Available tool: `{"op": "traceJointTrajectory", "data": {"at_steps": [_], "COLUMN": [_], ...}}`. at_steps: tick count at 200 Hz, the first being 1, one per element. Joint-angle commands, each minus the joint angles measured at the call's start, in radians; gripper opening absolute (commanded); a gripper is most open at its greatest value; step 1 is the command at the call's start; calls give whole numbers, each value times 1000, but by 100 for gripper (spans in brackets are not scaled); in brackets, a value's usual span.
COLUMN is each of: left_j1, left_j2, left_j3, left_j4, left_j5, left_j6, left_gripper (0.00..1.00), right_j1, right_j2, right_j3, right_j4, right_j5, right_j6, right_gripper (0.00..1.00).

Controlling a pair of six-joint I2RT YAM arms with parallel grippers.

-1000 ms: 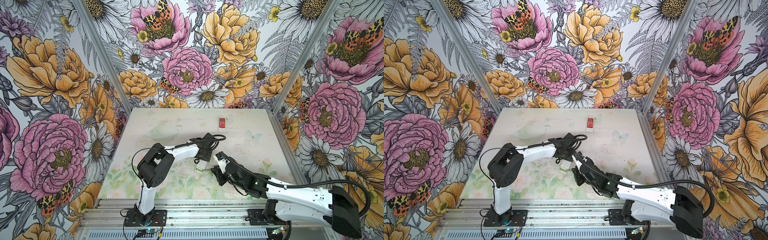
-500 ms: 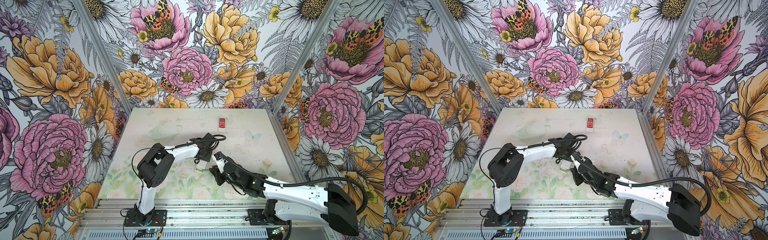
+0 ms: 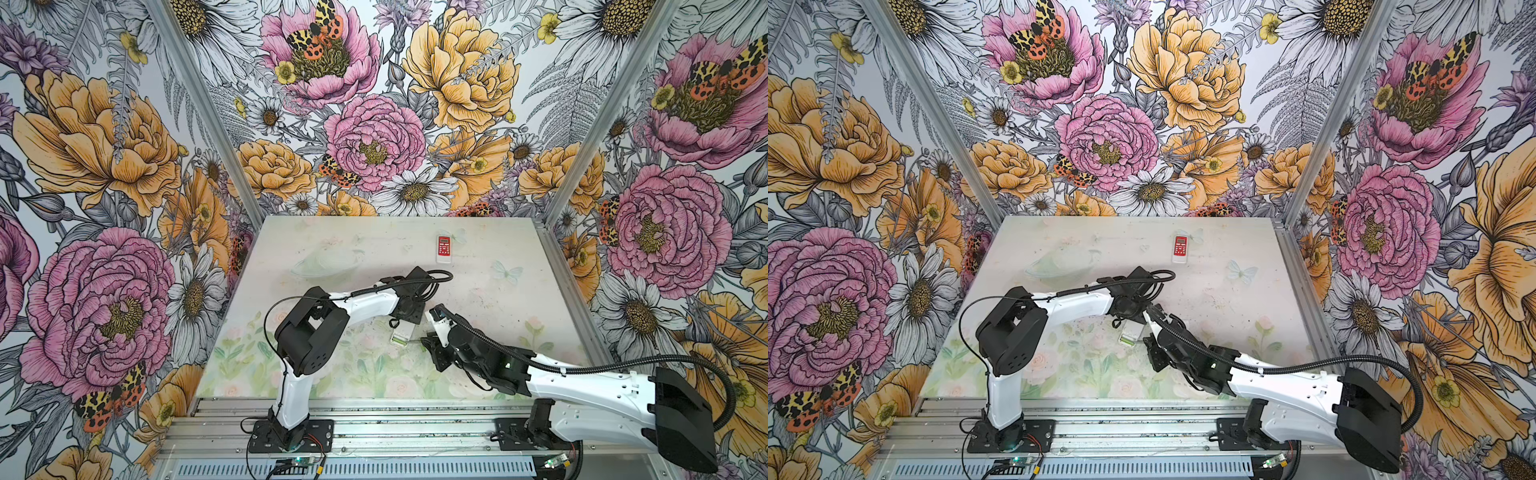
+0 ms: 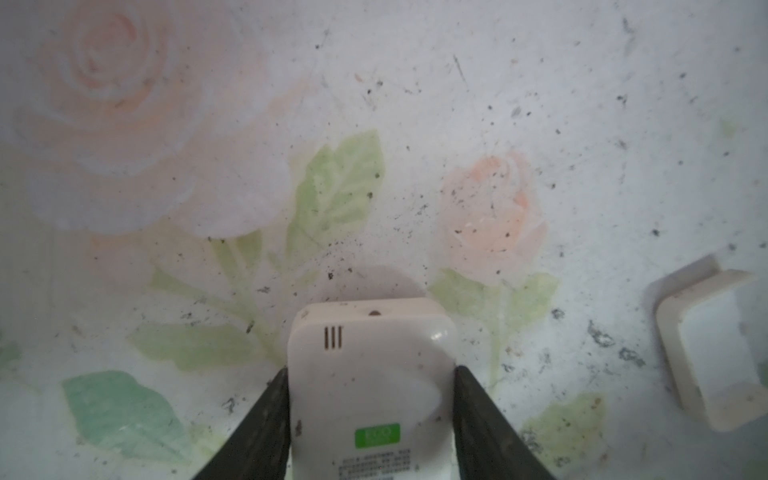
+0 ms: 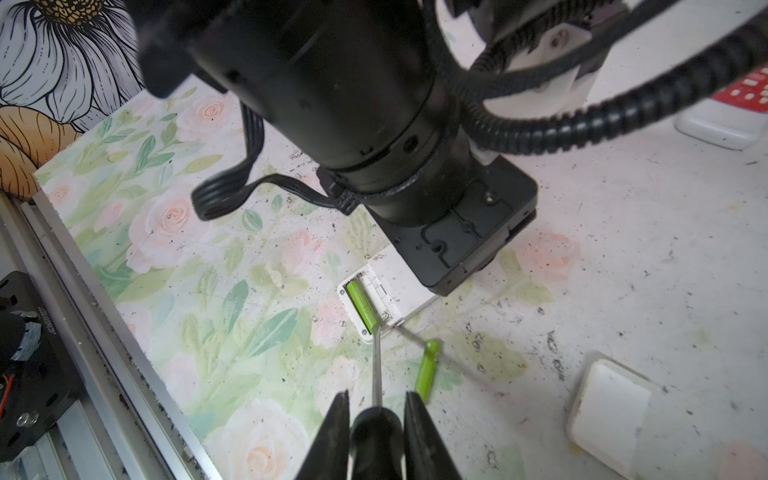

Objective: Unload the batteries from the remote control

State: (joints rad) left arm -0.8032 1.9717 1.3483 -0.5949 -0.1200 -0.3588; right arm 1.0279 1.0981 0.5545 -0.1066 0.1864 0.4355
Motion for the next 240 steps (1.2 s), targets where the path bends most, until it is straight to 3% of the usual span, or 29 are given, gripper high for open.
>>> {"op": "traceJointTrajectory", "data": {"at_steps": [1, 240], "left_j1": [-10, -11], "left_j2": [-2, 6], "left_j3": [2, 18], "left_j4": [25, 25], "left_j5": [-6, -3], "left_j6": [-2, 6], "left_gripper": [0, 0], "right_j1": [-3, -9], "right_j2": [-33, 23], "right_j3": [-16, 27], "right_j4": [-2, -19], "right_j5": [10, -71], "right_j6": [3, -20], "right_gripper": [0, 0]}}
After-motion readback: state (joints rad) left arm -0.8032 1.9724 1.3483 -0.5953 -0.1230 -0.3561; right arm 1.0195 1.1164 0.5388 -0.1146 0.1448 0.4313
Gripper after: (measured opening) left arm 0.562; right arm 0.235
